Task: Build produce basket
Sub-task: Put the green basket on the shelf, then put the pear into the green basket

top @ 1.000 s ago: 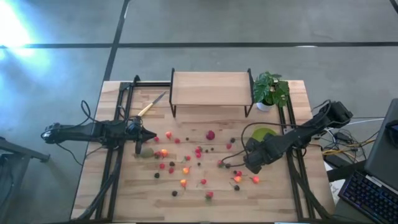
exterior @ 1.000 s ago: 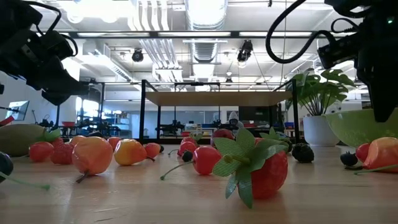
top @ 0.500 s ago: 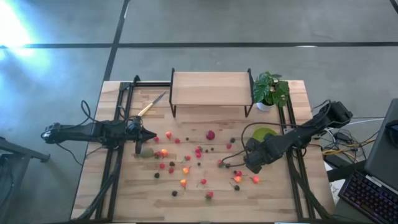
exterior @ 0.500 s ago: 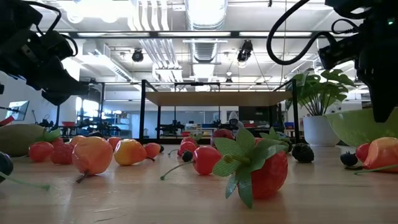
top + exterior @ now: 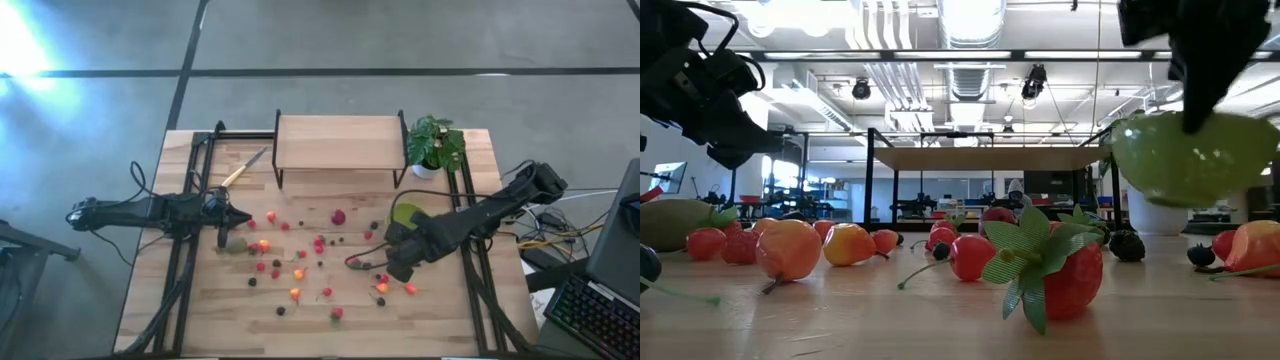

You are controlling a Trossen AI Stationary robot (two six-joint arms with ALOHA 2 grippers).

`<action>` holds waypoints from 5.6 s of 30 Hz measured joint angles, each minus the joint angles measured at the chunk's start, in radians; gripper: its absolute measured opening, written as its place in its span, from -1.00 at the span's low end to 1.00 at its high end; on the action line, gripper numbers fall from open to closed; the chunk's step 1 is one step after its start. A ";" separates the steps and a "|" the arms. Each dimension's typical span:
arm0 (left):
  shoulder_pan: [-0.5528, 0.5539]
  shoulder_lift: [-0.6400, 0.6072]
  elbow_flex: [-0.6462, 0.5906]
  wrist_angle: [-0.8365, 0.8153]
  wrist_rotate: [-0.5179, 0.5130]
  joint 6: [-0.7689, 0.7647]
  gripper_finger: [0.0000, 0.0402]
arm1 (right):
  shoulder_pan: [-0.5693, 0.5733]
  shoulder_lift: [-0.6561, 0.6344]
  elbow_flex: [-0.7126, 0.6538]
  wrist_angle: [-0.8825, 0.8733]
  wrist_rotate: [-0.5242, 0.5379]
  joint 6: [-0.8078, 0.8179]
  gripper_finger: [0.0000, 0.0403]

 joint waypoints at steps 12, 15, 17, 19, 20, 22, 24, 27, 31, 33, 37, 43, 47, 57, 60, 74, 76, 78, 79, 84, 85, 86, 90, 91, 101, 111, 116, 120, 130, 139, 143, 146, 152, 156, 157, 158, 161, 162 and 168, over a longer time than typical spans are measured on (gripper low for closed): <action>0.000 0.000 0.000 0.000 0.000 0.000 -0.90 | -0.111 0.000 0.259 -0.002 0.050 -0.398 -0.96; 0.000 0.000 0.000 0.000 0.000 0.000 -0.90 | -0.184 0.000 0.317 -0.007 0.050 -0.514 -0.96; 0.000 0.000 0.000 0.000 0.000 0.000 -0.90 | -0.234 0.000 0.357 -0.008 0.049 -0.601 -0.96; 0.000 0.000 0.000 0.000 0.000 0.000 -0.90 | -0.282 0.000 0.393 -0.007 0.044 -0.690 -0.96; 0.000 0.000 0.000 0.000 0.000 0.000 -0.90 | -0.306 0.000 0.408 -0.007 0.042 -0.736 -0.96; 0.000 0.000 0.000 0.000 0.000 0.000 -0.90 | -0.355 0.000 0.434 -0.011 0.041 -0.830 -0.96; 0.000 0.000 0.000 0.000 0.000 0.000 -0.90 | -0.404 0.000 0.453 -0.029 0.039 -0.924 -0.96; 0.000 0.000 0.000 0.000 0.000 0.000 -0.90 | -0.479 0.000 0.460 -0.037 0.038 -1.055 -0.96; 0.000 0.000 0.000 0.000 0.000 0.000 -0.90 | -0.590 0.003 0.458 -0.048 -0.023 -1.173 -0.96; 0.000 0.000 0.000 0.000 0.000 0.000 -0.90 | -0.647 0.011 0.458 -0.058 -0.061 -1.207 -0.96; 0.000 0.000 0.000 0.000 0.000 0.000 -0.90 | -0.740 0.048 0.469 -0.096 -0.101 -1.285 -0.96; 0.000 0.000 0.000 0.000 0.000 0.000 -0.90 | -0.831 0.138 0.520 -0.175 -0.112 -1.426 -0.96; 0.000 0.000 0.000 0.000 0.000 0.000 -0.90 | -0.872 0.212 0.600 -0.234 -0.112 -1.476 -0.96; 0.000 0.000 0.000 0.000 0.000 0.000 -0.90 | -0.927 0.343 0.768 -0.336 -0.116 -1.520 -0.96; 0.000 0.000 0.000 0.000 0.000 0.000 -0.90 | -0.930 0.350 0.780 -0.333 -0.168 -1.523 -0.96; 0.000 0.000 0.000 0.000 0.000 0.000 -0.90 | -0.929 0.346 0.726 -0.331 -0.179 -1.492 -0.95; 0.000 0.000 0.000 0.000 0.000 0.000 -0.90 | -0.929 0.346 0.723 -0.331 -0.162 -1.482 -0.94; 0.000 0.000 0.000 0.000 0.000 0.000 -0.90 | -0.929 0.346 0.723 -0.333 -0.155 -1.460 -0.90; 0.000 0.000 0.000 0.000 0.000 0.000 -0.90 | -0.929 0.346 0.725 -0.335 -0.155 -1.449 -0.88; 0.000 0.000 0.000 0.000 0.000 0.000 -0.90 | -0.929 0.342 0.732 -0.333 -0.153 -1.440 -0.76; 0.000 0.000 0.000 0.000 0.000 0.000 -0.90 | -0.929 0.341 0.732 -0.334 -0.152 -1.441 -0.73; 0.000 0.000 0.000 0.000 0.000 0.000 -0.90 | -0.929 0.341 0.732 -0.333 -0.152 -1.441 -0.69; 0.000 0.000 0.000 0.000 0.000 0.000 -0.90 | -0.929 0.340 0.732 -0.334 -0.152 -1.439 -0.53; 0.000 0.000 0.000 0.000 0.000 0.000 -0.90 | -0.929 0.339 0.732 -0.334 -0.152 -1.438 -0.48; 0.000 0.000 0.000 0.000 0.000 0.000 -0.90 | -0.919 0.273 0.732 -0.334 -0.152 -1.423 -0.09; 0.000 0.000 0.000 0.000 0.000 0.000 -0.90 | -0.796 0.145 0.732 -0.334 -0.152 -1.351 0.03; 0.000 0.000 0.000 0.000 0.000 0.000 -0.90 | -0.692 0.087 0.731 -0.344 -0.153 -1.215 -0.04; 0.000 0.000 0.000 0.000 0.000 0.000 -0.90 | -0.605 0.057 0.721 -0.357 -0.153 -1.065 -0.12; 0.000 0.000 0.000 0.000 0.000 0.000 -0.90 | -0.382 0.068 0.702 -0.470 -0.154 -0.732 -0.36; 0.000 0.000 0.000 0.000 0.000 0.000 -0.90 | -0.159 0.068 0.573 -0.474 -0.155 -0.491 -0.58; 0.000 0.000 0.000 0.000 0.000 0.000 -0.90 | -0.073 0.068 0.506 -0.472 -0.155 -0.367 -0.67; 0.000 0.000 0.000 0.000 0.000 0.000 -0.90 | -0.016 0.068 0.456 -0.471 -0.155 -0.272 -0.73; 0.000 0.000 0.000 0.000 0.000 0.000 -0.90 | 0.098 0.067 0.352 -0.439 -0.166 -0.095 -0.72; 0.000 0.000 0.000 0.000 0.000 0.000 -0.90 | 0.172 0.067 0.287 -0.388 -0.167 -0.008 -0.57; 0.000 0.000 0.000 0.000 0.000 0.000 -0.90 | 0.187 0.067 0.270 -0.367 -0.168 0.011 -0.53; 0.000 0.000 0.000 0.000 0.000 0.000 -0.90 | 0.204 0.067 0.253 -0.346 -0.168 0.029 -0.48; 0.000 0.000 0.000 0.000 0.000 0.000 -0.90 | 0.248 0.067 0.195 -0.273 -0.166 0.082 -0.33; 0.000 0.000 0.000 0.000 0.000 0.000 -0.90 | 0.259 0.067 0.175 -0.248 -0.166 0.094 -0.28; 0.000 0.000 0.000 0.000 0.000 0.000 -0.90 | 0.292 0.067 0.046 -0.103 -0.163 0.132 -0.02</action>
